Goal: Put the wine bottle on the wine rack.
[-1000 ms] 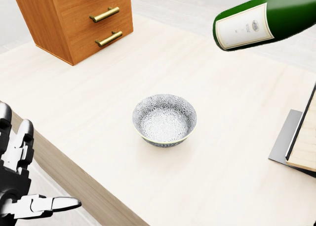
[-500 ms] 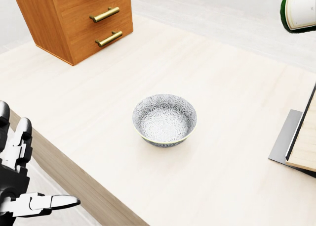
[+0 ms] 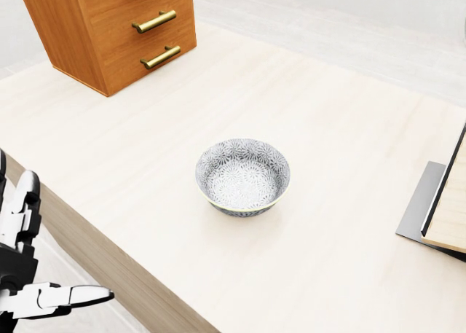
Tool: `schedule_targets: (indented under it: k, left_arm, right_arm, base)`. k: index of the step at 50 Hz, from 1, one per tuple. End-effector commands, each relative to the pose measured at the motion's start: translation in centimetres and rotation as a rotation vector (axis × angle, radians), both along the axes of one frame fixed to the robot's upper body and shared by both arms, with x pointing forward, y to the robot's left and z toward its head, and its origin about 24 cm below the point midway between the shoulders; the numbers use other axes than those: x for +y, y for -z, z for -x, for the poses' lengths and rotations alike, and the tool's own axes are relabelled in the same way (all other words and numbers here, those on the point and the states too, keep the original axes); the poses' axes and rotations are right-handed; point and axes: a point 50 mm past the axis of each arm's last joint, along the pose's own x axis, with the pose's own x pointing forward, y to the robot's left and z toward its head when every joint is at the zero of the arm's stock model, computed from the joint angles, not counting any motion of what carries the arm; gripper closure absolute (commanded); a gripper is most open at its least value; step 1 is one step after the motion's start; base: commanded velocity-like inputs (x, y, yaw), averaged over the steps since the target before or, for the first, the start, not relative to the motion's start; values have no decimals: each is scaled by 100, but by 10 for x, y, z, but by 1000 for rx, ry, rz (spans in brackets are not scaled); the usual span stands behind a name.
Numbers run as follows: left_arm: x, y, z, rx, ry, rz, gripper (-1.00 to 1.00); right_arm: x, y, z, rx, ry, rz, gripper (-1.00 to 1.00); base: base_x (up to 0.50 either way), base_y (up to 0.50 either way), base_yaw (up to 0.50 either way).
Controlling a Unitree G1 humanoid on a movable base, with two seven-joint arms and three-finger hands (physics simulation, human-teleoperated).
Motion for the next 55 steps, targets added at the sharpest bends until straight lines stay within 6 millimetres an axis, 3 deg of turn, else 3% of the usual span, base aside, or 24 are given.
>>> schedule_targets:
  k: [1, 24, 34, 55]
  left_arm:
    - [0, -2, 0, -10, -5, -3, -100]
    - [-2, -5, 0, -20, -11, -10, -100]
    - [-3, -3, -2, -13, -11, -6, -100]
    - [-4, -5, -3, -20, -10, 0, -100]
  right_arm:
    - [-19, -2, 18, -14, 30, -41, 100]
    - [-44, 23, 36, 15, 47, -91, 100]
    - [-49, 25, 38, 21, 57, -88, 100]
    - [-59, 34, 11, 143, 82, -20, 100]
  base:
    - [0, 0, 0]
    - [0, 0, 0]
    - [0, 0, 0]
    - [0, 0, 0]
